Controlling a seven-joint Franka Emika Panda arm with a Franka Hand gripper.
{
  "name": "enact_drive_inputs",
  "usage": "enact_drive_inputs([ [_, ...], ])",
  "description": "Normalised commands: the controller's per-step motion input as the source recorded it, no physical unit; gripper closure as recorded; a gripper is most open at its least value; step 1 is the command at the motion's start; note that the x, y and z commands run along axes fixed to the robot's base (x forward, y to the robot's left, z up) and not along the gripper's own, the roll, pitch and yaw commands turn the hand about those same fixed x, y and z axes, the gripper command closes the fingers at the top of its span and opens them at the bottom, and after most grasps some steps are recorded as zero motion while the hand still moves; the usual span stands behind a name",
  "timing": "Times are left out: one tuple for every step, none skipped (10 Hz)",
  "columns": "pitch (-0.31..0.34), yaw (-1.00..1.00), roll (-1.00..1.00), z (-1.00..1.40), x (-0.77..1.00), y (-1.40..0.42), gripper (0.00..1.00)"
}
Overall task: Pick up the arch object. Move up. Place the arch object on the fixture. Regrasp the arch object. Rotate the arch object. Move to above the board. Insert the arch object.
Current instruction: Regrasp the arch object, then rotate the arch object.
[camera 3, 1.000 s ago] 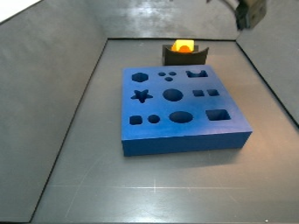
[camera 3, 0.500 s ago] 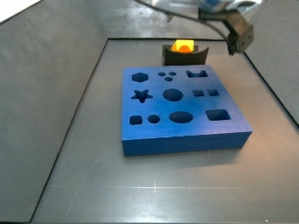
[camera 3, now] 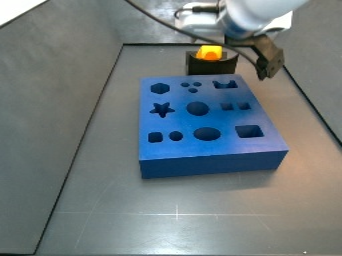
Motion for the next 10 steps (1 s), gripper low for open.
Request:
enact_drive_inputs([
  [-0.086,-0.03,0.08,-0.72,0.09,0.01,0.00],
  [-0.069,-0.04,0.08,-0.61,0.08,0.01,0.00],
  [-0.042,-0.04,0.07,-0.46,0.08,0.00,0.00],
  [-0.030,-0.04,0.07,-0.39,0.08,0.00,0.00],
  [-0.011,-0.03,0.07,-0.29,0.07,0.01,0.00],
  [0.007,-0.02,0.06,-0.20,0.05,0.00,0.00],
  [0.009,-0.02,0.06,-0.18,0.03,-0.01,0.00],
  [0.000,0.00,0.00,0.00,0.00,0.00,1.00],
  [0.000,0.00,0.00,0.97,-1.00,0.12,1.00],
  [-0.018,0.00,-0.02,0.97,-1.00,0.12,1.00],
])
